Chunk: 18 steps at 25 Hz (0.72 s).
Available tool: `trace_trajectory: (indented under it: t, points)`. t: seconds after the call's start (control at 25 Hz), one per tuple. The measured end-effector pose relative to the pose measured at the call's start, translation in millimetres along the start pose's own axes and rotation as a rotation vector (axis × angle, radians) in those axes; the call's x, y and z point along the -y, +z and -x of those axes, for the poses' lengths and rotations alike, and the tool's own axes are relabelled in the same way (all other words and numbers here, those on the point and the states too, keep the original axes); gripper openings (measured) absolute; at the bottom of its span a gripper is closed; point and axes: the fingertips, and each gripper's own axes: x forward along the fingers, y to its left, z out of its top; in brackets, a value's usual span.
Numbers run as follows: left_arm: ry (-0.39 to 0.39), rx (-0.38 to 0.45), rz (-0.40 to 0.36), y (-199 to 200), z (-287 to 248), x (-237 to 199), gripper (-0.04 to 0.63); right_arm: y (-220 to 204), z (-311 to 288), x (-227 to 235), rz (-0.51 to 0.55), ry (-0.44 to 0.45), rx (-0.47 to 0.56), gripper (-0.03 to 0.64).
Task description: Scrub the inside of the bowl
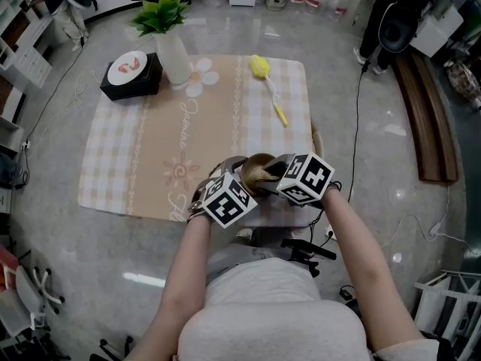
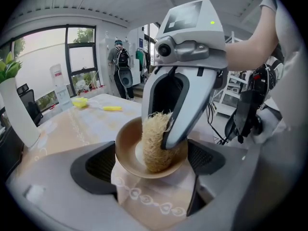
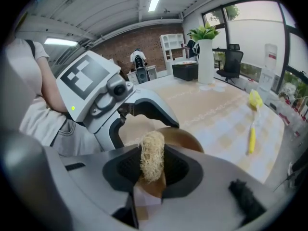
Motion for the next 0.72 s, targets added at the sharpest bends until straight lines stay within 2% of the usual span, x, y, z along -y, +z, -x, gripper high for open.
trace_trajectory:
  t: [0.16, 0.36, 0.52, 0.72]
  points:
    - [0.001, -0.002, -0.002, 0, 0, 0, 0.48, 6, -4, 13, -0.041, -0.048, 0.052, 0.103]
    - [0.0, 0.0, -0.001, 1, 0, -1, 0.48, 3, -3, 36, -0.085, -0.155, 0.074, 0.103]
    - [-0.001, 0.002, 0.0, 0, 0, -1, 0.48, -3, 1, 48, -0.1, -0.233, 0.056, 0.103]
    - [0.0, 0.0, 0.0, 0, 0, -1, 0.479, -8, 6, 50, -0.091, -0.272, -0.002, 0.103]
